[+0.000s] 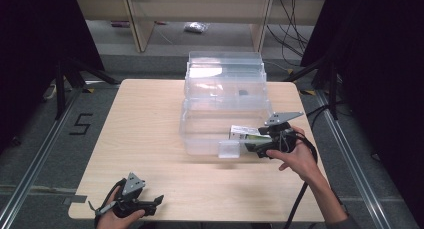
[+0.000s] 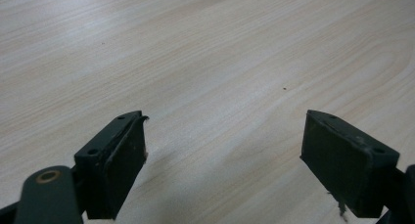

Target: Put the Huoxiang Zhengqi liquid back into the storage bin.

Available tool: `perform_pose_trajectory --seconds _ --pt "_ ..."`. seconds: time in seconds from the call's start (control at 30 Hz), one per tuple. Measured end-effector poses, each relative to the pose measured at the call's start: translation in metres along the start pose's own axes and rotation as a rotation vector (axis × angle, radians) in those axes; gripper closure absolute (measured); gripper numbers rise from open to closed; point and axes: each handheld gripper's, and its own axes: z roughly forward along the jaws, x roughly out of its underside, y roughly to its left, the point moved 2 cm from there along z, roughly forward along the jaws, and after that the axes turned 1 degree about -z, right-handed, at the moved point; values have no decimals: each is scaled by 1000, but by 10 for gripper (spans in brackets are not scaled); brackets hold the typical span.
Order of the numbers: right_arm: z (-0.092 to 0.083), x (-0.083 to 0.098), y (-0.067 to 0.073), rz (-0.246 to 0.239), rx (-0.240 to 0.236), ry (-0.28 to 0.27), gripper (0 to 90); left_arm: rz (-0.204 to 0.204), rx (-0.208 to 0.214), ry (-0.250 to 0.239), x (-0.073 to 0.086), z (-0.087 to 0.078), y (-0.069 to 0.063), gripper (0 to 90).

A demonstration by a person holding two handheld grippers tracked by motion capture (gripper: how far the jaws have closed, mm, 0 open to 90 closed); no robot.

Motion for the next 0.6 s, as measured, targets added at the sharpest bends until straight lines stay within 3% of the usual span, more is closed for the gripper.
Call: perform_pose_trajectory --seconds 0.27,0.47,0.5,0.6 --pt "0 13 14 10 -10 -4 229 -9 -1 -9 0 1 -1 161" --pt "1 20 19 -28 -8 -18 227 -6 -2 -9 0 0 -1 162" --pt "1 22 23 1 -7 -14 226 -5 -3 -8 0 0 -1 161" --pt "2 25 25 -10 -22 -16 225 1 -10 -6 0 0 0 161"
